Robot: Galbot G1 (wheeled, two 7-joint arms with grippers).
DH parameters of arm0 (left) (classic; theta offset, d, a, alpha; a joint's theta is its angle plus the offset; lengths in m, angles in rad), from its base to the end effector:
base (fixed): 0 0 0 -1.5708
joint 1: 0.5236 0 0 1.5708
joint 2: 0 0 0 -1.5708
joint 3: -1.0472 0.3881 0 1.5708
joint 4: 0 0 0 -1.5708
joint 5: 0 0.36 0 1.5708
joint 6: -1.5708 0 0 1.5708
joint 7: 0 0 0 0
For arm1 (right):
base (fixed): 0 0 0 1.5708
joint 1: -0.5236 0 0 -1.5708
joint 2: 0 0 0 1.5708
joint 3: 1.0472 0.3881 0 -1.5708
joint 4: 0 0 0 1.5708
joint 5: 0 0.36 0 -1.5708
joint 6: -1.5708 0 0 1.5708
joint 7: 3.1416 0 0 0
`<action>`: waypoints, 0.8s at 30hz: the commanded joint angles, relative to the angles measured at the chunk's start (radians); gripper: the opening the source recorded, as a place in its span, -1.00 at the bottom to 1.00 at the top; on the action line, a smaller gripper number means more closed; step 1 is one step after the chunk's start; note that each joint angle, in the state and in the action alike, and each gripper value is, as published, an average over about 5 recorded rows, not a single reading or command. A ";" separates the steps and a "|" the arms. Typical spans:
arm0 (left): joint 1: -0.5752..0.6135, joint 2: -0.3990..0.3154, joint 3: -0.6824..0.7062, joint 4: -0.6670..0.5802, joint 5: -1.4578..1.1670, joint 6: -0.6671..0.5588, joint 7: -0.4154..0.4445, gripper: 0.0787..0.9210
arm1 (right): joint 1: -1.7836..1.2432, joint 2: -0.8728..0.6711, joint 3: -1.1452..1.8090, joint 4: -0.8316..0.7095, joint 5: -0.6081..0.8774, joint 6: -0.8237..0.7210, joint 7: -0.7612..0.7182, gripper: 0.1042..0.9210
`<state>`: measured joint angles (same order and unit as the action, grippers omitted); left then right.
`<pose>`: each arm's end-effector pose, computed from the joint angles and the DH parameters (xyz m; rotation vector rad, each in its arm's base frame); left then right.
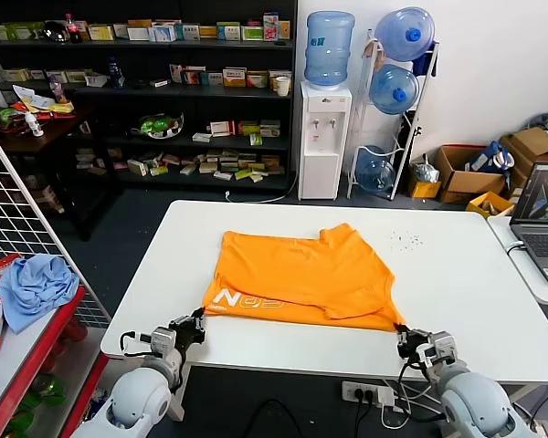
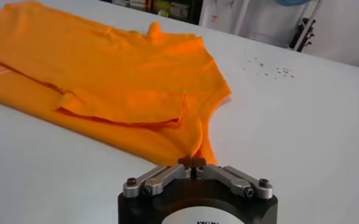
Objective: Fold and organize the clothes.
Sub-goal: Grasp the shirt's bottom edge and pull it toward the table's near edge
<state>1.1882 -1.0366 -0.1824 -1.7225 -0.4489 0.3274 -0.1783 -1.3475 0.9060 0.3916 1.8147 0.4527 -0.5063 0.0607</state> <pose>0.2831 0.0674 -0.3915 -0.2618 -2.6446 -0.1848 0.2523 -0.1496 -0.3560 0.2125 -2.4601 0.3112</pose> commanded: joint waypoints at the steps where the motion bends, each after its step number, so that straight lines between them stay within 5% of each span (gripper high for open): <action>1: 0.122 0.067 -0.021 -0.152 -0.016 0.019 -0.005 -0.98 | -0.097 -0.028 0.018 0.105 0.003 -0.018 0.021 -0.95; 10: 0.243 0.086 -0.030 -0.226 -0.006 0.059 -0.022 -0.98 | -0.199 -0.039 0.072 0.183 0.033 -0.048 0.045 -0.92; 15: 0.256 0.094 -0.027 -0.253 0.002 0.078 -0.023 -0.88 | -0.197 -0.044 0.093 0.198 0.094 -0.072 0.079 -0.62; 24: 0.158 0.138 -0.033 -0.272 -0.077 0.096 -0.048 -0.27 | -0.108 -0.077 0.132 0.212 0.227 -0.052 0.108 0.02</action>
<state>1.3789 -0.9264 -0.2127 -1.9612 -0.4836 0.4088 -0.2147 -1.4739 0.8410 0.5000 1.9982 0.5983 -0.5620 0.1409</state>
